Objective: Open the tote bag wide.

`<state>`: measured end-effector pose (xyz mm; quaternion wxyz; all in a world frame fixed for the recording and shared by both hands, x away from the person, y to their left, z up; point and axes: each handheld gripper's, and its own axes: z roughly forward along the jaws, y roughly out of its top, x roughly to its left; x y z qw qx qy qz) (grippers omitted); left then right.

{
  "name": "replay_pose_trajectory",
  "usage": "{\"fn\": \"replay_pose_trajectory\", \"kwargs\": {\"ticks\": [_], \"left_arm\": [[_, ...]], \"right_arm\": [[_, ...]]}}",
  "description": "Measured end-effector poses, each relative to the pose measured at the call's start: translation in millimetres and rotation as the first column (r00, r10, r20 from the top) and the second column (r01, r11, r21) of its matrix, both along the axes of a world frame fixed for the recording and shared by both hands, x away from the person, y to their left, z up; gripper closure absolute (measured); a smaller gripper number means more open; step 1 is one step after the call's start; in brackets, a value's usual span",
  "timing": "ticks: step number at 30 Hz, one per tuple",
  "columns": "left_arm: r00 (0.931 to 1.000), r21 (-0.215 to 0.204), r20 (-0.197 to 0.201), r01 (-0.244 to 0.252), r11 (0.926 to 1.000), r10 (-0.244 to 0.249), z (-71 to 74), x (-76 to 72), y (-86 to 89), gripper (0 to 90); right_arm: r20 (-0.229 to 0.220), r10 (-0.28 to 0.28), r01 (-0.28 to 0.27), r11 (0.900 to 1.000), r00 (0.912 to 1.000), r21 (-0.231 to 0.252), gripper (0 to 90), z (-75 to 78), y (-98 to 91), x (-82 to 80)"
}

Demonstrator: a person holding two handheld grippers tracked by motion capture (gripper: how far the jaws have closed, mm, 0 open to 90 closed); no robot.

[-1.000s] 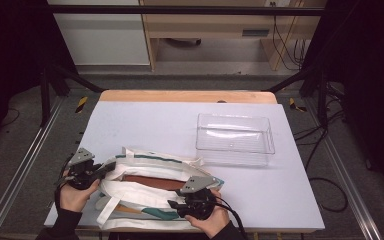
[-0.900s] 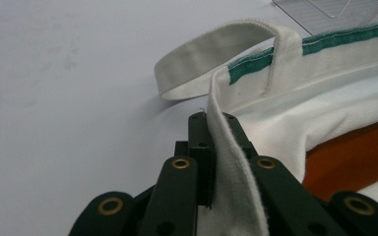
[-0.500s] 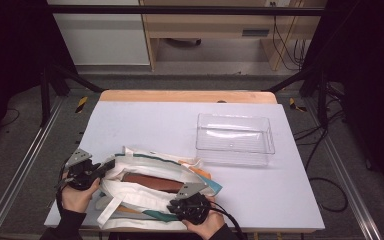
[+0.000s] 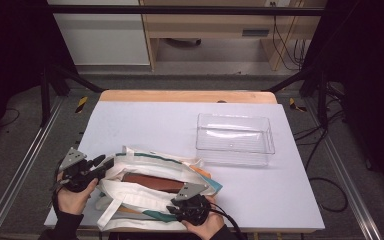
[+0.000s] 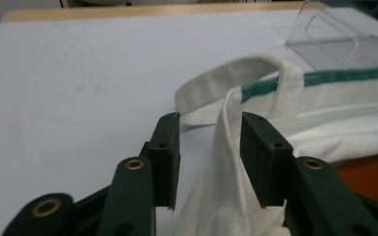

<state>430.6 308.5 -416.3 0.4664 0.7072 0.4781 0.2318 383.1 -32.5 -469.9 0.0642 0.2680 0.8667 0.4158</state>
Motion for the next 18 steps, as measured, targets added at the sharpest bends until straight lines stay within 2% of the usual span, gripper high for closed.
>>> {"fn": "replay_pose_trajectory", "kwargs": {"ticks": [2, 5, 8, 10, 13, 16, 18], "left_arm": [[0.9995, -0.015, 0.029, 0.011, 0.9998, -0.011, 7.1, -5.5, -0.7, 56.7], [0.9978, -0.017, 0.057, 0.034, 0.9993, -0.033, 14.6, -12.7, -7.3, 57.6], [0.9956, 0.014, 0.074, 0.057, 0.9983, -0.058, 21.4, -21.0, -20.5, 61.4], [0.9931, 0.011, 0.067, 0.096, 0.9954, -0.096, 23.7, -24.9, -30.6, 65.2], [0.9887, 0.047, 0.05, 0.139, 0.9892, -0.141, 22.3, -29.0, -47.0, 69.8], [0.9836, 0.084, 0.024, 0.176, 0.9808, -0.179, 15.6, -30.0, -59.8, 73.5], [0.981, 0.123, 0.003, 0.192, 0.9736, -0.194, 8.5, -29.3, -65.3, 73.8]], "right_arm": [[0.008, -0.01, 0.01, 0.9997, 0.9999, 0.022, 67.3, 6.0, -2.2, -0.3], [0.05, -0.022, 0.019, 0.9976, 0.9985, 0.067, 65.7, 19.2, -7.4, -1.4], [0.094, -0.045, 0.035, 0.994, 0.9946, 0.104, 65.0, 33.2, -15.4, -1.3], [0.12, -0.072, 0.057, 0.9901, 0.9901, 0.128, 64.5, 44.0, -23.9, 1.3], [0.133, -0.114, 0.094, 0.9846, 0.9845, 0.147, 64.7, 53.7, -34.3, 7.4], [0.138, -0.139, 0.119, 0.9825, 0.9807, 0.143, 67.8, 55.7, -38.7, 15.4], [0.14, -0.144, 0.126, 0.9833, 0.9796, 0.132, 70.0, 54.2, -37.6, 19.8]]}}
